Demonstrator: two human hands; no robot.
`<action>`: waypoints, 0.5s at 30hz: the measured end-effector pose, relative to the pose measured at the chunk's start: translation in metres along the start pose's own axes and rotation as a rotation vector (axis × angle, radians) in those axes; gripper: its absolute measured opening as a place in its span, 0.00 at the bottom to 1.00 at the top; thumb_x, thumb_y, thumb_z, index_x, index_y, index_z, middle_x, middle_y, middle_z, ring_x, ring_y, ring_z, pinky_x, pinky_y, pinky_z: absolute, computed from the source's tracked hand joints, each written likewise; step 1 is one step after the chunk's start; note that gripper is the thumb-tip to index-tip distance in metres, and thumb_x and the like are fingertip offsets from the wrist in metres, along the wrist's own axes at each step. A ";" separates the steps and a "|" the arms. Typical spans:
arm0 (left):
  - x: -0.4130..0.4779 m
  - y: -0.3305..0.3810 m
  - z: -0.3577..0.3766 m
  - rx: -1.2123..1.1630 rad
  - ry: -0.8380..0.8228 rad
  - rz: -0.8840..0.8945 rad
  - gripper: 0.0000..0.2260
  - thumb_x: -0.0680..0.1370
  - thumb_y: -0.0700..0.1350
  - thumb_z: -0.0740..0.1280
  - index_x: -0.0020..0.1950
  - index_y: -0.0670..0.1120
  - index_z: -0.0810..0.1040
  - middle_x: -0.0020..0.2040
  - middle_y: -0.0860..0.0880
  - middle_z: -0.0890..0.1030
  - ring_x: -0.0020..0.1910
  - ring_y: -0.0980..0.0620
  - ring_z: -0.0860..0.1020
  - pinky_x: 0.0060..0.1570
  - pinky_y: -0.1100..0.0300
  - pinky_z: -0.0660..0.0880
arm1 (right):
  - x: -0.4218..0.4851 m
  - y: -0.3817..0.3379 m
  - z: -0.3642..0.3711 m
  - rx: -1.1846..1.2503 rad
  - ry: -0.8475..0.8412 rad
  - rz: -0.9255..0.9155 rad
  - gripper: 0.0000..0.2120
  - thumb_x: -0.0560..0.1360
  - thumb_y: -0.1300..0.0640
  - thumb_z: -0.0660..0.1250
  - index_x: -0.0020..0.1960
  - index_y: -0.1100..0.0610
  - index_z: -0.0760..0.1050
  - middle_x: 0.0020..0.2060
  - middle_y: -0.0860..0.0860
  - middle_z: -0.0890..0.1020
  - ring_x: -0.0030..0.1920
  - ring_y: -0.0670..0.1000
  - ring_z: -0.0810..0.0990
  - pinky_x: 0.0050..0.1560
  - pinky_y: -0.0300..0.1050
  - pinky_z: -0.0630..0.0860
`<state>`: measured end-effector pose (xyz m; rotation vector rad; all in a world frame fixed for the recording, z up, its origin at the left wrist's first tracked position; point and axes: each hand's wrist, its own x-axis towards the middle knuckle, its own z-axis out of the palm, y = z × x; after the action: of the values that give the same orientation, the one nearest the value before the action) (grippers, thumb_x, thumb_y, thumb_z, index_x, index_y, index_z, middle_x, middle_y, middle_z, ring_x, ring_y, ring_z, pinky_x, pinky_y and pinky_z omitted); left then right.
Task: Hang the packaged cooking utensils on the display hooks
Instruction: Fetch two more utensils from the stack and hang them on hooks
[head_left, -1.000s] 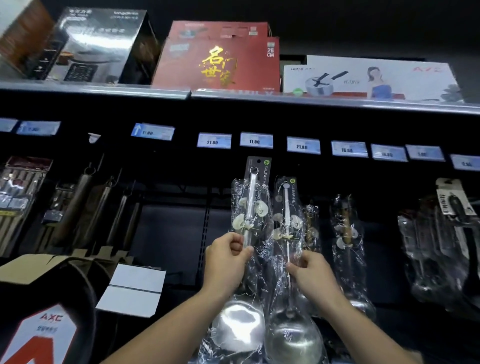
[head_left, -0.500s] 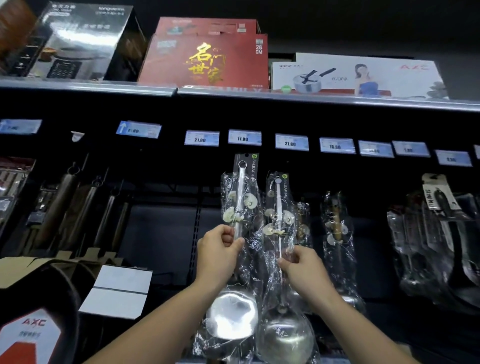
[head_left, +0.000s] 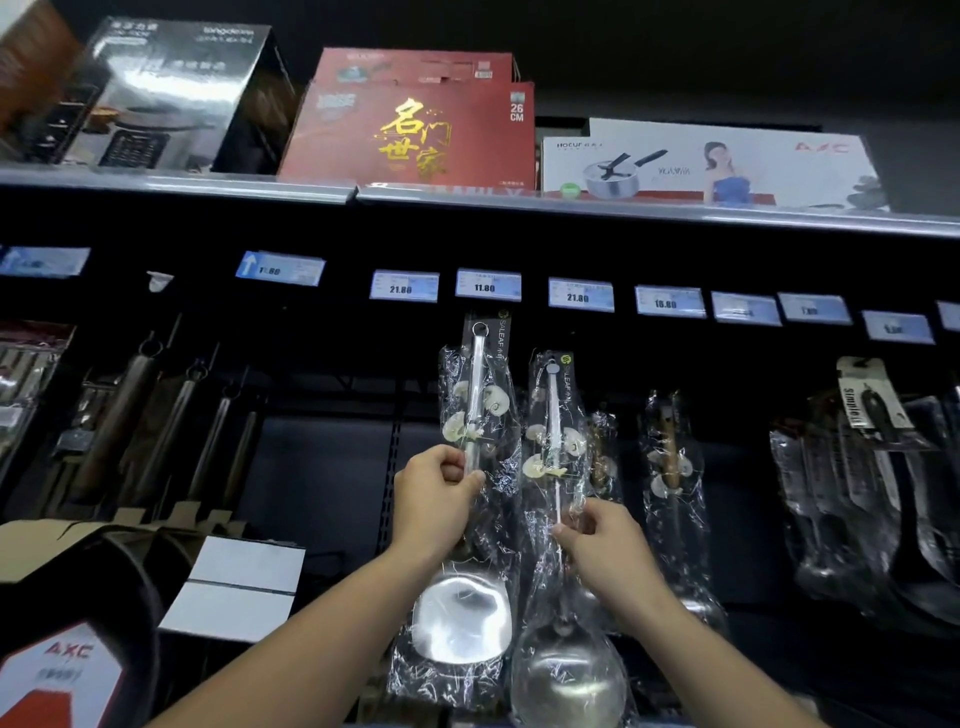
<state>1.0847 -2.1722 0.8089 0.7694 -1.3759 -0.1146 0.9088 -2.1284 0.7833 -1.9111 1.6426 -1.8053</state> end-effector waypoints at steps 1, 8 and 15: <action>0.001 0.001 0.000 -0.002 -0.002 0.001 0.05 0.74 0.45 0.76 0.46 0.46 0.82 0.39 0.52 0.82 0.40 0.55 0.80 0.41 0.65 0.75 | 0.000 0.000 -0.001 -0.001 0.004 -0.001 0.12 0.78 0.57 0.70 0.41 0.62 0.72 0.34 0.52 0.74 0.33 0.50 0.70 0.34 0.45 0.69; -0.002 0.001 0.003 0.013 -0.024 0.001 0.05 0.74 0.44 0.75 0.44 0.47 0.81 0.38 0.52 0.81 0.37 0.56 0.78 0.37 0.68 0.71 | -0.002 0.001 -0.002 0.012 0.008 -0.007 0.11 0.78 0.58 0.70 0.45 0.65 0.74 0.34 0.53 0.75 0.33 0.49 0.70 0.33 0.43 0.70; -0.011 -0.005 0.006 0.017 -0.031 -0.006 0.05 0.74 0.44 0.76 0.44 0.47 0.81 0.39 0.51 0.82 0.38 0.57 0.79 0.35 0.72 0.70 | -0.005 0.001 -0.007 0.004 -0.002 -0.012 0.11 0.78 0.57 0.70 0.42 0.62 0.73 0.33 0.51 0.73 0.32 0.48 0.69 0.32 0.40 0.69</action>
<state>1.0783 -2.1725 0.7969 0.7888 -1.4060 -0.1197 0.9042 -2.1216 0.7818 -1.9242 1.6291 -1.8094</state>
